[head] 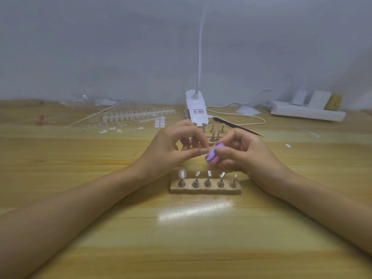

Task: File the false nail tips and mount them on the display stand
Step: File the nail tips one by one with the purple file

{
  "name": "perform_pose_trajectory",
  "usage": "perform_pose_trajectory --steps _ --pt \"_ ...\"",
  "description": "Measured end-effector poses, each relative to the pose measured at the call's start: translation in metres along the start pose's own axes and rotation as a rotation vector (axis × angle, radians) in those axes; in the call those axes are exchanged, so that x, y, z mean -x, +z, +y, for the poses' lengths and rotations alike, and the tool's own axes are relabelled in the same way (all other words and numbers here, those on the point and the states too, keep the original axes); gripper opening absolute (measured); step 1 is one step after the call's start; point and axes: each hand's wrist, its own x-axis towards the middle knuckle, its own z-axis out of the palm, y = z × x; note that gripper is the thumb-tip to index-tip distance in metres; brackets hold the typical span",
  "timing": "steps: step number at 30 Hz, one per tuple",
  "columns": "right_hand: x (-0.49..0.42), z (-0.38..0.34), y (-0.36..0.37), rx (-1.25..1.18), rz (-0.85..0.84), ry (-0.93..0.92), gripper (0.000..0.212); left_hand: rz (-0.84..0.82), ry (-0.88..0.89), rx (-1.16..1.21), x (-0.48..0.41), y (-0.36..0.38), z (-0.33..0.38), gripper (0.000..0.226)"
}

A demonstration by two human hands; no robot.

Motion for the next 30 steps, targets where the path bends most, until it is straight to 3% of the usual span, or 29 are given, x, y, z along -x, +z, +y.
perform_pose_trajectory --steps 2,6,16,20,24,30 --pt "0.0003 0.0005 0.0019 0.056 -0.063 0.009 0.029 -0.015 0.006 0.009 0.0001 0.0007 0.0008 0.005" --pt "-0.0022 0.0035 -0.0017 -0.065 0.076 0.008 0.033 -0.007 0.001 0.023 0.0001 0.0009 0.0016 0.006" --pt "-0.0009 0.0015 -0.0004 0.021 -0.074 0.020 0.032 -0.015 -0.010 0.011 -0.0002 0.0018 0.0026 0.008" --pt "-0.0032 0.0027 -0.0025 -0.095 0.073 0.016 0.035 -0.027 0.017 0.015 -0.0008 0.0018 0.0037 0.010" --pt "-0.0040 0.0021 -0.0027 -0.074 0.019 0.043 0.032 -0.037 0.078 -0.021 0.0002 0.0025 0.0046 0.015" --pt "-0.0013 0.0019 -0.0006 0.025 -0.105 -0.002 0.024 0.011 0.014 0.020 -0.0010 0.0015 0.0002 0.007"
